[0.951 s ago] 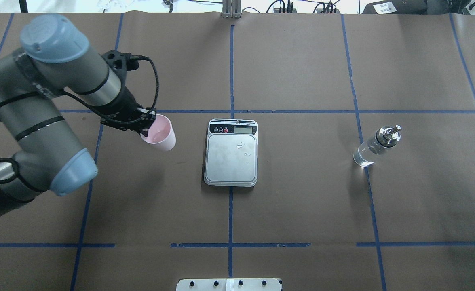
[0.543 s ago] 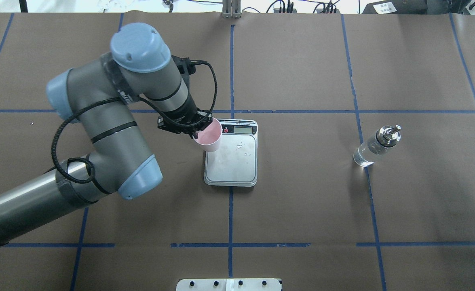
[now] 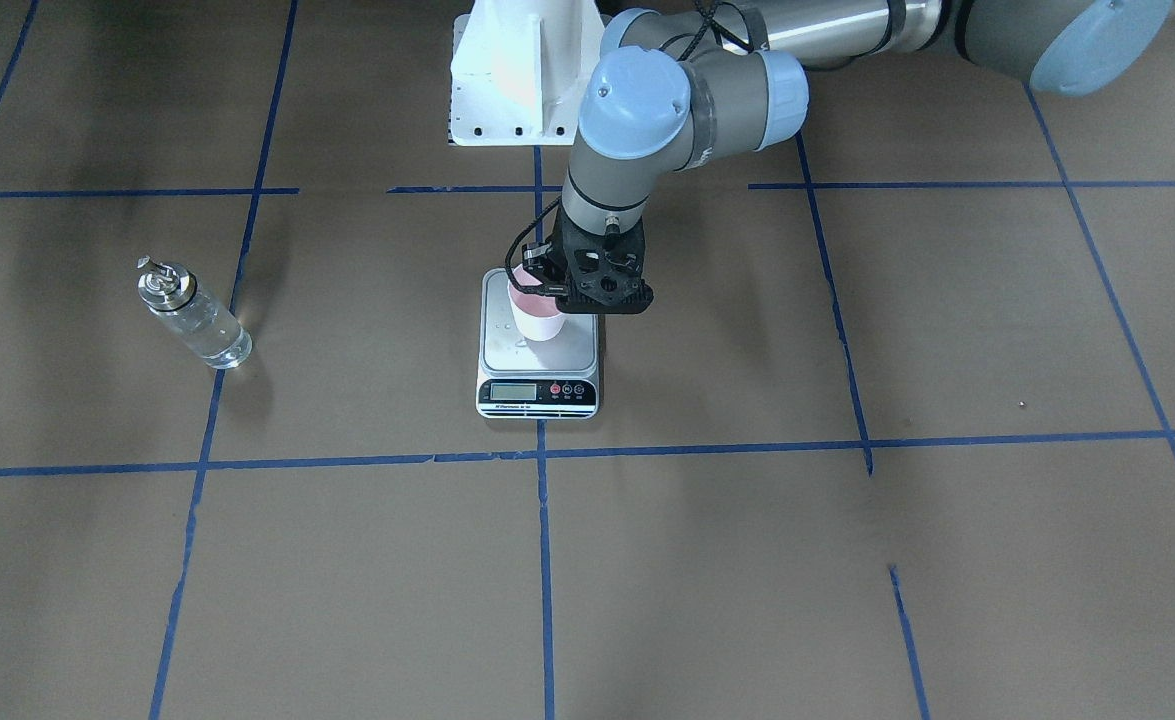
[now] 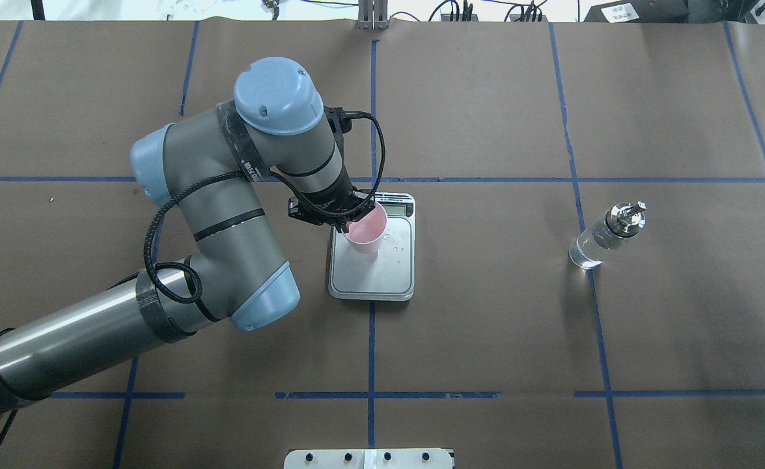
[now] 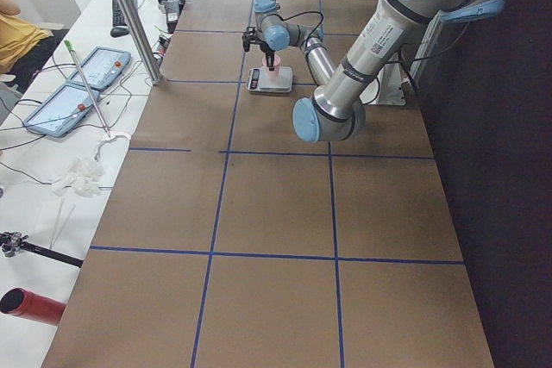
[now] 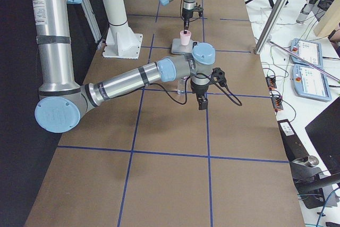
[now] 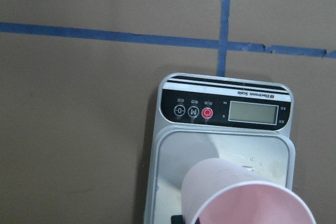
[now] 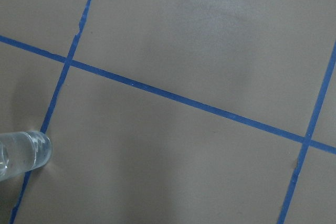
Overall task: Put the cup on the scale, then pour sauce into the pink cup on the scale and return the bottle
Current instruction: 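Carry the pink cup with the left gripper onto the silver scale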
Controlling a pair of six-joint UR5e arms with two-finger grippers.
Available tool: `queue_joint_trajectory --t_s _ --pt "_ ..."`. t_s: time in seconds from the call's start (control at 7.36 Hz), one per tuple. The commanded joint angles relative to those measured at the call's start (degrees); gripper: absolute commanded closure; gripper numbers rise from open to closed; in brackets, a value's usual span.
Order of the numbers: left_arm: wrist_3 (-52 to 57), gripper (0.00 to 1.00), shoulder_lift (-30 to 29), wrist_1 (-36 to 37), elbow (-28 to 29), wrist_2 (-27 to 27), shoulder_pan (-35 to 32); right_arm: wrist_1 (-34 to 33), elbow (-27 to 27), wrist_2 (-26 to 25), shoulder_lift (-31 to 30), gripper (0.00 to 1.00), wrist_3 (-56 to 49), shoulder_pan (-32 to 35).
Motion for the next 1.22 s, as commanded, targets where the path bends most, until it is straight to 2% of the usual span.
queue_joint_trajectory --t_s 0.0,0.14,0.41,0.54,0.68,0.81,1.09 --pt "-0.24 1.00 0.30 -0.08 0.04 0.13 0.21 0.00 0.02 -0.09 0.00 0.00 0.04 -0.07" --pt "-0.16 0.98 0.39 -0.08 0.04 1.00 0.21 0.00 0.02 0.00 0.00 0.00 0.04 -0.07" --pt "-0.16 0.62 0.47 -1.48 0.04 1.19 0.48 0.00 0.02 0.00 0.00 0.00 0.13 -0.51" --pt "-0.16 0.53 1.00 -2.79 -0.48 1.10 0.48 0.00 0.02 0.00 0.00 0.00 0.30 -0.51" --pt "-0.16 0.47 1.18 -2.81 -2.40 1.10 0.30 0.00 0.28 0.09 0.00 0.00 1.00 -1.03" --pt "-0.16 0.46 1.18 -2.55 -5.21 1.01 -0.65 0.00 3.24 0.00 0.00 0.00 6.05 -2.26" --pt "-0.07 0.46 1.96 -2.89 -5.59 1.10 -1.19 0.52 12.37 -1.65 -0.79 0.00 18.26 -5.85"
